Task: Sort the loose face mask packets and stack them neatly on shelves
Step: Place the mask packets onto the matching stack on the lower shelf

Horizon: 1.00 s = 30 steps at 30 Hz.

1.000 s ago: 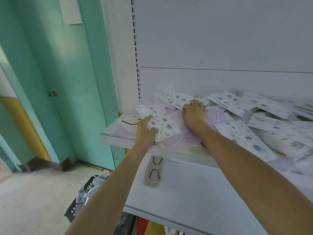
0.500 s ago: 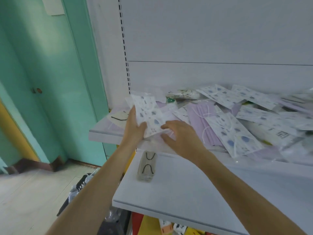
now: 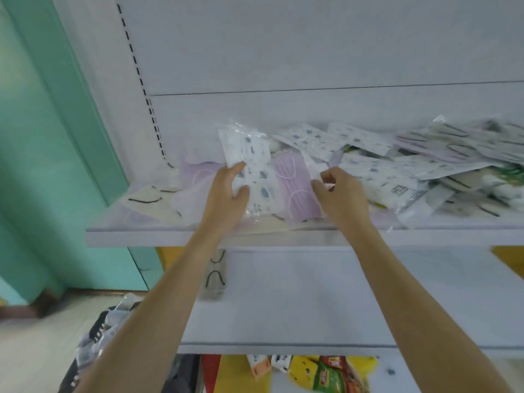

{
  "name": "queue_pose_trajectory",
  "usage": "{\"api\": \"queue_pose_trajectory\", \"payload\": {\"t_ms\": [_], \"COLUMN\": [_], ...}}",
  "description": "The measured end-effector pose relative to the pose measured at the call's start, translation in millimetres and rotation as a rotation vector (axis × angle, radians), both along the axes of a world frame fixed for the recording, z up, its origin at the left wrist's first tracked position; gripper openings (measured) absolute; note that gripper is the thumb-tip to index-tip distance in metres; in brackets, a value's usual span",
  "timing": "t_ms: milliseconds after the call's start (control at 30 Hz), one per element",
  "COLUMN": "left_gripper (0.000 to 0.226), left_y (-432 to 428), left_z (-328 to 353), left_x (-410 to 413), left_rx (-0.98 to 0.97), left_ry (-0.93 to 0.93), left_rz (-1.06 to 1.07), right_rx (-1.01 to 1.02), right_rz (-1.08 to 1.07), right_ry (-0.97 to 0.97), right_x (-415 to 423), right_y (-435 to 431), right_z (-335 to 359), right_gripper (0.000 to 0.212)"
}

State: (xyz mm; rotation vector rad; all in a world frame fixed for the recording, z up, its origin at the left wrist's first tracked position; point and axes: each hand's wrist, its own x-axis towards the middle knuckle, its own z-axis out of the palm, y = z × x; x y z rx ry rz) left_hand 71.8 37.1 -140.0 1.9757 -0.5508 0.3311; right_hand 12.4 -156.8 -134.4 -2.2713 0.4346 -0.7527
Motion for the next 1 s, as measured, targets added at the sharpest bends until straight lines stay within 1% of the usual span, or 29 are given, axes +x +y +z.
{"api": "queue_pose_trajectory", "payload": {"t_ms": [67,100,167,200,233,300,333,400,433,467,500,533,567,633,667,700,733,833,900,1000], "left_gripper": [0.036,0.03,0.013,0.008,0.009,0.031,0.042,0.064,0.073,0.077,0.077,0.072,0.065,0.053,0.052,0.051,0.05,0.043,0.044,0.046], "left_y": [-15.0,-22.1,-32.3,-34.4,-33.2,-25.3,-20.2,-12.7,-11.5,-12.7,-16.5,-22.2,-29.0,-45.8,-54.4,-62.5,-70.2,-89.4,-99.7,-110.5], "left_z": [0.2,0.3,0.6,0.7,0.6,-2.5,-4.8,-7.2,-7.3,-6.5,-5.2,-3.7,-3.0,-2.7,-3.4,-4.7,-6.2,-11.0,-12.2,-13.5], "left_x": [-8.6,-11.3,-14.2,-14.2,-13.6,-10.5,-9.0,-8.8,-9.5,-10.5,-11.0,-12.2,-12.1,-12.4,-12.7,-13.3,-14.4,-19.3,-22.5,-25.4], "left_rx": [-0.083,-0.125,-0.183,-0.204,-0.21,-0.197,-0.194,-0.208,-0.229,-0.247,-0.26,-0.267,-0.274,-0.275,-0.267,-0.25,-0.233,-0.226,-0.242,-0.236], "left_ry": [0.068,0.097,0.116,0.129,0.142,0.134,0.131,0.141,0.135,0.122,0.113,0.112,0.121,0.146,0.154,0.158,0.16,0.187,0.224,0.206], "left_rz": [-0.051,-0.082,-0.106,-0.093,-0.073,-0.047,-0.045,-0.035,-0.043,-0.059,-0.078,-0.091,-0.092,-0.06,-0.034,-0.01,0.009,0.01,-0.029,-0.063], "right_rx": [0.149,0.189,0.229,0.252,0.288,0.321,0.251,-0.034,-0.169,-0.259,-0.315,-0.359,-0.402,-0.441,-0.421,-0.367,-0.272,0.101,0.289,0.697], "right_rz": [0.061,0.126,0.312,0.401,0.461,0.493,0.438,0.187,0.045,-0.07,-0.142,-0.179,-0.196,-0.216,-0.21,-0.182,-0.14,0.023,0.164,0.483], "right_ry": [-0.148,-0.168,-0.116,-0.076,-0.056,-0.074,-0.081,-0.008,0.09,0.203,0.302,0.356,0.361,0.268,0.198,0.121,0.044,-0.147,-0.172,-0.085], "right_x": [3.1,5.6,9.6,10.9,11.1,10.4,10.4,13.3,13.8,13.6,12.5,12.1,11.5,10.4,9.1,7.2,5.0,-1.7,-1.2,8.4], "right_y": [13.0,21.6,38.5,42.9,42.9,30.3,18.1,-15.2,-32.2,-46.6,-57.0,-63.6,-66.7,-69.4,-70.2,-71.2,-72.2,-70.0,-61.4,-45.2], "right_z": [7.8,10.8,13.3,13.0,13.2,15.4,16.2,15.2,14.0,12.3,10.5,7.0,3.7,-0.6,-0.7,-0.1,0.9,14.1,26.6,39.3], "right_gripper": [0.022,0.019,0.019,0.022,0.024,0.025,0.027,0.037,0.043,0.047,0.048,0.045,0.038,0.026,0.023,0.021,0.02,0.03,0.035,0.009]}}
